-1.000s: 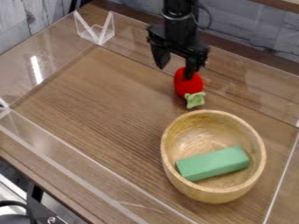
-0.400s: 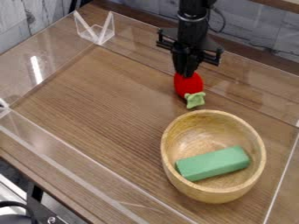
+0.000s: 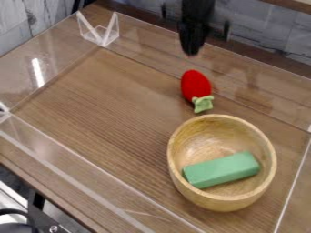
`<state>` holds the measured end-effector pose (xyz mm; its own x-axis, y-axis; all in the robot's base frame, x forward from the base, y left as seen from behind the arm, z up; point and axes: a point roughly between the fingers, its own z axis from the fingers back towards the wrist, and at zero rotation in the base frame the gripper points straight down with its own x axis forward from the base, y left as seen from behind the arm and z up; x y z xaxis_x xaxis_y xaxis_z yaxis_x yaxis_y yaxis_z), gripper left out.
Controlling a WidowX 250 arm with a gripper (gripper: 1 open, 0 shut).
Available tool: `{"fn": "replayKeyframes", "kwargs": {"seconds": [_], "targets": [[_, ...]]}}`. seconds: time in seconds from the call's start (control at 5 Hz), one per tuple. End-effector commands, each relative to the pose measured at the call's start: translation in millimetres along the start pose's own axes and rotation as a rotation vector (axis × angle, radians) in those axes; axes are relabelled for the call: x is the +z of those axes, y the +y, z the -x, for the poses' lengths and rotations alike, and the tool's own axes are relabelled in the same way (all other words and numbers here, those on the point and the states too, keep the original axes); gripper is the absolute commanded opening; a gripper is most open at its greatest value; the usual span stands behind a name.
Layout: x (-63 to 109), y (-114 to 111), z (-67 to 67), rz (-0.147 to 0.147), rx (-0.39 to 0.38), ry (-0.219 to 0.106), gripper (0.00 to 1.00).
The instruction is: Move the red fruit to the left side of the table
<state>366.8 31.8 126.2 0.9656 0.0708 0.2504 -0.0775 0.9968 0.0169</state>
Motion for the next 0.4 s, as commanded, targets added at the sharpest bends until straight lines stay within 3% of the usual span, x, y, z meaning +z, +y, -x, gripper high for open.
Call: {"fn": "replayKeyframes", "kwargs": {"seconds": [0.0,0.2], "targets": [[1.6,6,0.4,-0.014,0.007,-0.043,1.0],[-20.3,8,12.0,-0.019,0.014,-0.005,1.0]]}}
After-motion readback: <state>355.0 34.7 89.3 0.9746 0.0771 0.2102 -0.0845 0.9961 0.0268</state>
